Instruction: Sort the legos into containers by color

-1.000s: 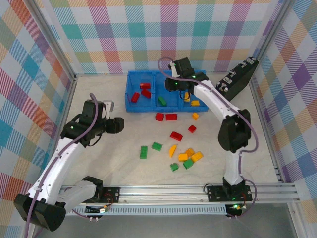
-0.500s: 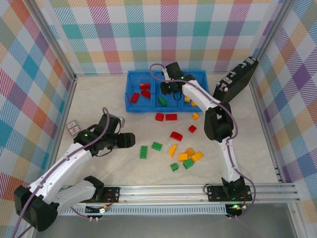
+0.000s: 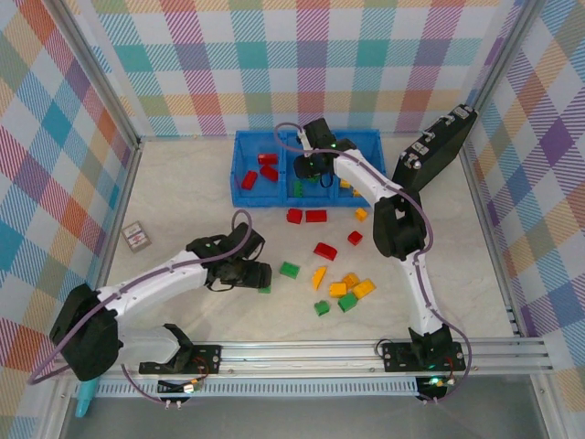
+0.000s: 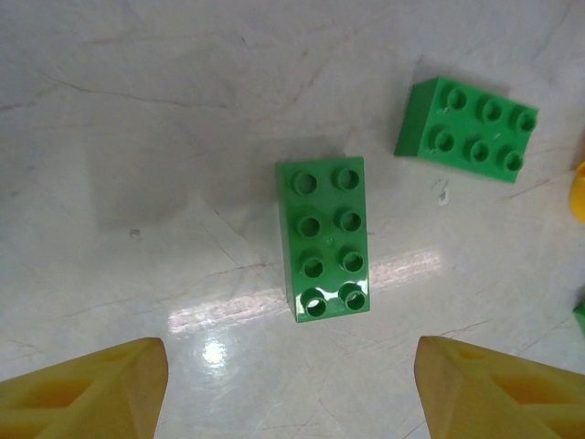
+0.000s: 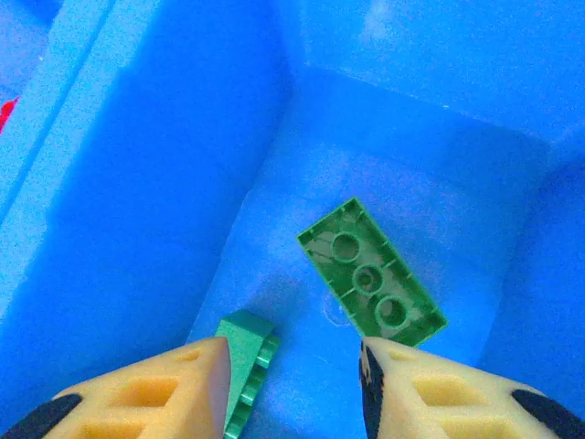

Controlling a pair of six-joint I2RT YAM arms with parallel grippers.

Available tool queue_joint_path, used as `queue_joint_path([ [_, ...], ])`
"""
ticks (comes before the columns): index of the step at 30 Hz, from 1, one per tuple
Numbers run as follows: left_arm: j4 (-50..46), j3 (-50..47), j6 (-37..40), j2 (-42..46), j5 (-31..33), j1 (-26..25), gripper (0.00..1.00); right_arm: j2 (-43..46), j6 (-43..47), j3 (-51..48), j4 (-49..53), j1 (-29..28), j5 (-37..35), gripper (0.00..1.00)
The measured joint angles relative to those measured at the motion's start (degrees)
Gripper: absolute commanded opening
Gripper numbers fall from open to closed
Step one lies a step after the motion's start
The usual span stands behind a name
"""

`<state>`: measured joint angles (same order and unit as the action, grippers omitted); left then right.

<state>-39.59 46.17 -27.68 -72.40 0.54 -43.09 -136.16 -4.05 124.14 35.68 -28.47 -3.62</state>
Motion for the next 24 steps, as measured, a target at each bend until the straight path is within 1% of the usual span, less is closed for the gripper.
queue_joint_path([
  [3, 1.1, 0.0, -0.2, -2.9, 0.1, -0.9, 0.72, 0.0, 0.3, 0.0, 0.0, 0.0, 0.0, 0.43],
  [7, 3.0, 0.0, -1.3, -6.4, 0.1, -1.8, 0.70, 1.5, 0.9, -2.3, -0.5, 0.0, 0.0, 0.49],
  [11, 4.2, 0.0, -1.8, -10.0, 0.2, -3.1, 0.69, 5.7, 2.0, -6.9, -1.4, 0.0, 0.0, 0.52],
  [14, 5.0, 0.0, -2.4, -12.4, 0.2, -3.8, 0.68, 9.6, 2.7, -9.4, -2.3, 0.0, -0.1, 0.53],
  [15, 5.5, 0.0, -2.4, -13.1, 0.2, -4.0, 0.66, 11.3, 2.9, -10.8, -3.2, 0.0, -0.2, 0.53],
  [17, 6.0, 0.0, -2.8, -14.5, 0.1, -4.3, 0.60, 15.9, 3.3, -15.8, -5.4, 0.0, -0.7, 0.54],
  [19, 6.3, 0.0, -2.9, -15.4, 0.7, -4.5, 0.50, 21.2, 3.7, -21.8, -6.9, 0.0, -1.4, 0.55],
  [24, 5.2, 0.1, -2.9, -15.9, 2.7, -4.5, 0.33, 32.3, 3.1, -33.8, -7.3, 0.0, -4.3, 0.56],
])
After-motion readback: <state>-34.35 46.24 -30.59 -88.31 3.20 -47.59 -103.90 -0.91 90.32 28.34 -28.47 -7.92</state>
